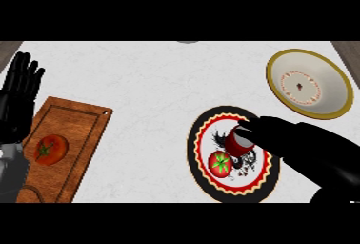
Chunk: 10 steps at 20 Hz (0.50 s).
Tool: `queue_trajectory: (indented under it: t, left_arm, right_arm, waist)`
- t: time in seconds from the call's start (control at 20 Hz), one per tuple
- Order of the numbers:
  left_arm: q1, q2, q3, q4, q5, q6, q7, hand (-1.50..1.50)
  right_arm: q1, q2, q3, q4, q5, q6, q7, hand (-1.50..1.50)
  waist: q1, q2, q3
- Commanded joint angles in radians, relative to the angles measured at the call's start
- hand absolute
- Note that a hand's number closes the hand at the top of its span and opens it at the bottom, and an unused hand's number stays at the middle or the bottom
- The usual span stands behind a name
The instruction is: Pick the can from the plate and place it in the bowl
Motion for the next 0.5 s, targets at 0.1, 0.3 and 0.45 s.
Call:
queue_trajectory:
  t: [0.1, 0.3, 0.45]
  left_arm:
    - [0.004, 0.003, 0.03, -0.003, -0.013, -0.039, 0.011, 0.0]
    - [-0.017, -0.027, 0.048, 0.004, -0.03, -0.028, 0.006, 0.0]
    - [0.03, -0.049, 0.043, 0.033, -0.047, -0.06, -0.078, 0.0]
  right_arm:
    - [0.048, 0.083, 0.048, 0.109, 0.221, -0.045, -0.137, -1.5]
    - [0.011, 0.106, -0.02, 0.186, 0.255, -0.021, -0.221, -1.5]
    - [0.032, 0.091, -0.043, 0.208, 0.27, -0.03, -0.322, -1.5]
  waist:
    - [0.0, 0.0, 0.0]
    - [-0.001, 0.0, 0.0]
    - [-0.002, 0.0, 0.0]
